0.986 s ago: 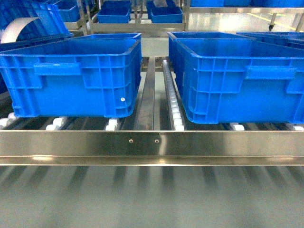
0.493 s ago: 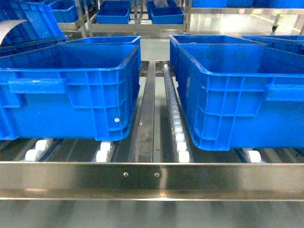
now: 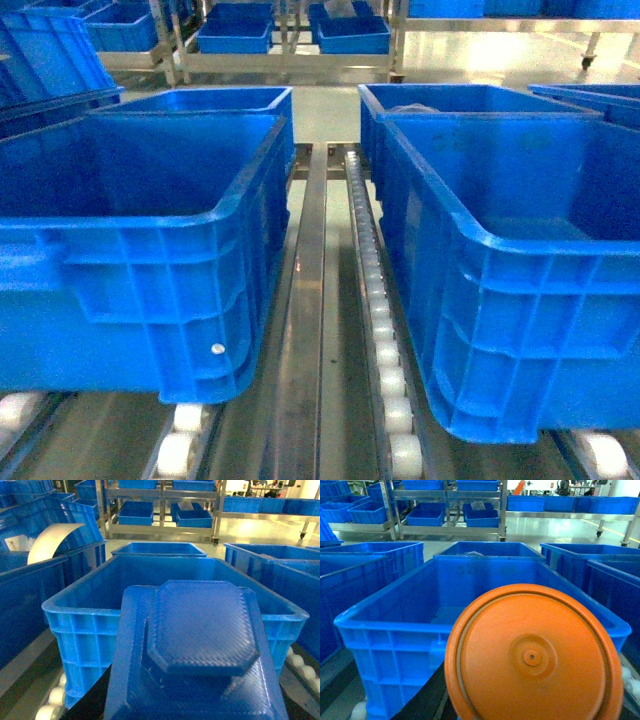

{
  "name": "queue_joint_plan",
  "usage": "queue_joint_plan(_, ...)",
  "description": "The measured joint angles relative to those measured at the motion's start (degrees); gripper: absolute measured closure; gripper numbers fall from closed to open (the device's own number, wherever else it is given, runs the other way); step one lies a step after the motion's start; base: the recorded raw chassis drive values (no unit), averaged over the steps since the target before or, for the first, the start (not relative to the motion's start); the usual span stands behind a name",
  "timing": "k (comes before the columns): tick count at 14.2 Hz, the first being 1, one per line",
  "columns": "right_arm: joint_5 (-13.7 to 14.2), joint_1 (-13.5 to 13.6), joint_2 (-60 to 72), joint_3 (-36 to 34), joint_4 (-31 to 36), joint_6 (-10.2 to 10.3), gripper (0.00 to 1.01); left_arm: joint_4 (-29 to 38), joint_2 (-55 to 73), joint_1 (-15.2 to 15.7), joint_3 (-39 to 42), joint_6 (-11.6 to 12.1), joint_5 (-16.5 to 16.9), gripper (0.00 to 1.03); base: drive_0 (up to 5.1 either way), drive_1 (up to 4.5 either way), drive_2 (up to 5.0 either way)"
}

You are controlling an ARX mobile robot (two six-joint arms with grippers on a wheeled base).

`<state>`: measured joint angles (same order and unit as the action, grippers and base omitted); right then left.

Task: Sort blue parts and orange caps into right shelf containers

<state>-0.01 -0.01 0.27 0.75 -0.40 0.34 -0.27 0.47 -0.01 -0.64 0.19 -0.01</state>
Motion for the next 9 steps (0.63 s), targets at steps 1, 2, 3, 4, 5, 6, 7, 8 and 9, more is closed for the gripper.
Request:
queue_joint_plan(1, 0.0, 0.0, 0.0, 0.0, 0.2, 0.0, 0.58, -0.2, 0.0, 0.0, 0.0, 0.0, -0.1, 0.61, 0.0, 0.0, 0.0)
queue_joint_plan(2, 0.0, 0.0, 0.0, 0.0, 0.0, 0.0, 0.58, -0.1, 0.0, 0.0, 0.0, 0.0, 0.0, 0.61, 0.0, 0.0, 0.0)
queue_joint_plan(3, 0.0, 0.0, 0.0, 0.0, 0.0, 0.0, 0.58, -0.2, 0.0, 0.0, 0.0, 0.0, -0.1, 0.61, 0.0, 0.0, 0.0)
queue_joint_plan(4, 0.0, 0.0, 0.0, 0.0, 0.0, 0.0, 0.58, -0.1, 0.0, 0.0, 0.0, 0.0, 0.0, 0.61, 0.0, 0.0, 0.0)
queue_joint_plan(5, 0.0, 0.0, 0.0, 0.0, 0.0, 0.0, 0.58, -0.1, 0.0, 0.0, 0.0, 0.0, 0.0, 0.61, 0.0, 0.0, 0.0)
queue_joint_plan(6, 0.0, 0.0, 0.0, 0.0, 0.0, 0.0, 0.58, -0.1, 0.0, 0.0, 0.0, 0.0, 0.0, 0.61, 0.0, 0.0, 0.0)
queue_joint_plan(7, 0.0, 0.0, 0.0, 0.0, 0.0, 0.0, 0.58, -0.2, 0.0, 0.0, 0.0, 0.0, 0.0, 0.61, 0.0, 0.0, 0.0)
queue_joint_plan(8, 0.0, 0.0, 0.0, 0.0, 0.0, 0.0, 0.58, -0.1, 0.0, 0.0, 0.0, 0.0, 0.0, 0.61, 0.0, 0.0, 0.0)
queue_joint_plan(9, 0.0, 0.0, 0.0, 0.0, 0.0, 0.0, 0.58, -0.1, 0.0, 0.0, 0.0, 0.0, 0.0, 0.61, 0.0, 0.0, 0.0)
